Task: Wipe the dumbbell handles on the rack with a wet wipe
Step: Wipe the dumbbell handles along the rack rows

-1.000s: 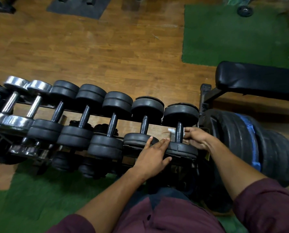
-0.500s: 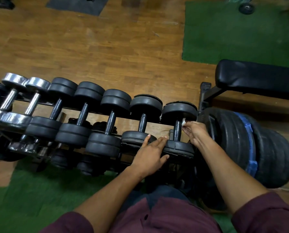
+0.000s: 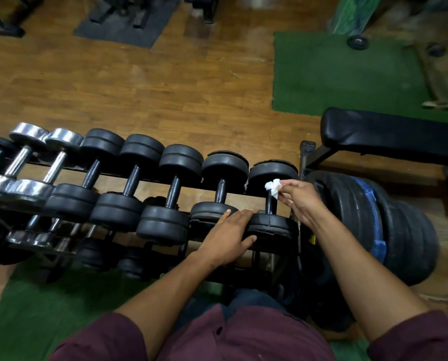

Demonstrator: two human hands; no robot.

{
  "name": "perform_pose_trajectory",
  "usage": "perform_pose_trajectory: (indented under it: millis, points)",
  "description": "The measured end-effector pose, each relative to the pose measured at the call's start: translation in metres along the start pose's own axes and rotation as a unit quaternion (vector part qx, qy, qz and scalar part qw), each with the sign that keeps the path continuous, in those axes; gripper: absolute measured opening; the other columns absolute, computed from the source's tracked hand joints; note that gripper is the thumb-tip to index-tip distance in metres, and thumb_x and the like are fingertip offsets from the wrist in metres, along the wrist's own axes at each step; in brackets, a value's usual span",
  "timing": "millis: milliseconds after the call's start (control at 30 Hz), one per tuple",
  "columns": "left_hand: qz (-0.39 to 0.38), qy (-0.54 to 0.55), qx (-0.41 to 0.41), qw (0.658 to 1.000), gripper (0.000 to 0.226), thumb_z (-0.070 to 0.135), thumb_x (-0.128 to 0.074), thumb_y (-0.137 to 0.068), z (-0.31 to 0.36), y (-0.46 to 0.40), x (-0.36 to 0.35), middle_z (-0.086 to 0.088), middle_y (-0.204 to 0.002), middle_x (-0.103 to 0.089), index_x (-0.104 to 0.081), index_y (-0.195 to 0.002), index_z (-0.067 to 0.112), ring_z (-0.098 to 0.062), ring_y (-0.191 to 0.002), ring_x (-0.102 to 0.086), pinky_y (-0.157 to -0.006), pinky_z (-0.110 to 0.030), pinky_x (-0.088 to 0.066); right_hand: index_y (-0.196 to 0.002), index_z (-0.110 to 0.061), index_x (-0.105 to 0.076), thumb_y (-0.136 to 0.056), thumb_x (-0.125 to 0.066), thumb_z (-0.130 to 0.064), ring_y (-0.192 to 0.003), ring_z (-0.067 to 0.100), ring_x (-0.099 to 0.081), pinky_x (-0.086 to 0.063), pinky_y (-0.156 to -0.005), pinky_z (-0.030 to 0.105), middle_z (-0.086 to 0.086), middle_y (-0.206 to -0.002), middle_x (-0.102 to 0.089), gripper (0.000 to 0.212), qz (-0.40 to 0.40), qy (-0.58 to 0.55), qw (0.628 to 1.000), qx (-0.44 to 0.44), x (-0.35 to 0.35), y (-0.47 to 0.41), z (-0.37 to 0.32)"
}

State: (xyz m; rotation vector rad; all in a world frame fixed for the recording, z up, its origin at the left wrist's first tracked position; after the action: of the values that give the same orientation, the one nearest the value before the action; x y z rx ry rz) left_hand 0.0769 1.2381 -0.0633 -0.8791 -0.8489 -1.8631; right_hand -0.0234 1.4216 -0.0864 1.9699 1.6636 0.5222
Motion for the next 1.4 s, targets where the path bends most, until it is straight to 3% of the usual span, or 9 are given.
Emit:
perform_pose_trajectory:
  millis: [300,467,633,933,1100,1233,1333,1400]
  points:
    - [0.085,0.055,0.081,0.992,0.077,0.045,-0.054,-0.101,-0.056,0.092,0.031,0.001,-0.169,-0.020,-0.018,-0.163,0.017,-0.013,-0.155,-0.015,-0.127,-0.039,-0.012,-0.106,-0.003,-0.070,-0.095,-0.063,-0.010,-0.083,0.018,-0.068,-0.055,-0.069,0.024,0.015,-0.095,-0.072,0.015,-0.071,0.050,0.995,0.051,-0.081,0.069,0.012]
    - [0.107,0.073,0.149,0.980,0.082,0.045,-0.057,-0.099,-0.108,0.179,0.038,-0.004,-0.169,-0.019,-0.018,-0.162,0.013,-0.018,-0.155,-0.017,-0.125,-0.045,-0.019,-0.101,-0.010,-0.072,-0.094,-0.068,-0.017,-0.068,0.001,-0.062,-0.050,-0.064,0.018,-0.011,-0.072,-0.068,0.010,-0.163,0.073,0.979,0.100,-0.157,0.131,0.041]
    - [0.133,0.079,0.214,0.964,0.081,0.047,-0.056,-0.100,-0.158,0.275,0.056,-0.004,-0.169,-0.017,-0.018,-0.162,0.013,-0.018,-0.156,-0.016,-0.126,-0.041,-0.013,-0.097,-0.014,-0.072,-0.091,-0.071,-0.015,-0.081,0.012,-0.065,-0.051,-0.072,0.024,0.000,-0.085,-0.071,0.007,-0.235,0.111,0.959,0.117,-0.242,0.184,0.080]
    - [0.210,0.114,0.349,0.906,0.085,0.051,-0.058,-0.098,-0.259,0.413,0.101,-0.007,-0.169,-0.021,-0.017,-0.162,0.013,-0.021,-0.155,-0.019,-0.126,-0.045,-0.015,-0.094,-0.015,-0.069,-0.092,-0.062,-0.004,-0.079,0.018,-0.063,-0.048,-0.076,0.033,0.007,-0.085,-0.070,0.013,-0.323,0.227,0.911,0.117,-0.405,0.244,0.132]
    - [0.229,0.125,0.390,0.883,0.084,0.051,-0.057,-0.098,-0.307,0.453,0.119,-0.007,-0.169,-0.019,-0.017,-0.162,0.013,-0.020,-0.156,-0.017,-0.127,-0.040,-0.014,-0.104,-0.019,-0.068,-0.085,-0.061,0.009,-0.077,0.012,-0.066,-0.051,-0.069,0.024,0.002,-0.089,-0.073,0.034,-0.368,0.278,0.879,0.118,-0.479,0.262,0.151]
    - [0.236,0.132,0.422,0.865,0.083,0.052,-0.056,-0.099,-0.357,0.485,0.137,-0.007,-0.169,-0.018,-0.018,-0.162,0.015,-0.021,-0.155,-0.017,-0.127,-0.039,-0.015,-0.118,-0.009,-0.064,-0.081,-0.070,0.008,-0.079,0.017,-0.068,-0.054,-0.070,0.031,0.013,-0.102,-0.074,0.041,-0.391,0.304,0.861,0.120,-0.550,0.260,0.170]
    - [0.224,0.136,0.447,0.855,0.082,0.052,-0.055,-0.100,-0.396,0.508,0.148,-0.006,-0.170,-0.017,-0.017,-0.162,0.015,-0.021,-0.155,-0.017,-0.127,-0.040,-0.012,-0.113,-0.011,-0.065,-0.079,-0.074,0.005,-0.083,0.019,-0.069,-0.057,-0.072,0.031,0.014,-0.101,-0.073,0.039,-0.393,0.310,0.859,0.103,-0.604,0.256,0.190]
    - [0.202,0.135,0.457,0.856,0.083,0.052,-0.054,-0.100,-0.422,0.519,0.153,-0.007,-0.170,-0.017,-0.016,-0.163,0.014,-0.022,-0.155,-0.017,-0.126,-0.039,-0.012,-0.108,-0.014,-0.067,-0.074,-0.075,0.005,-0.085,0.023,-0.070,-0.059,-0.077,0.039,0.016,-0.100,-0.073,0.039,-0.391,0.323,0.857,0.094,-0.637,0.254,0.204]
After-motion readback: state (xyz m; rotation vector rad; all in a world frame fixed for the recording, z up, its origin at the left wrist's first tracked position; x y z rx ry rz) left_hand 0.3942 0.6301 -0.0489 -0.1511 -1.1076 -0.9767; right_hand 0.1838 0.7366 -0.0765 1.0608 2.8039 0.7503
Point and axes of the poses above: each hand's wrist, its own y-axis away from the middle knuckle, its own x-axis out of the back of the hand, z = x × y, the point moved 8 cm from there along -y, towards the middle knuckle
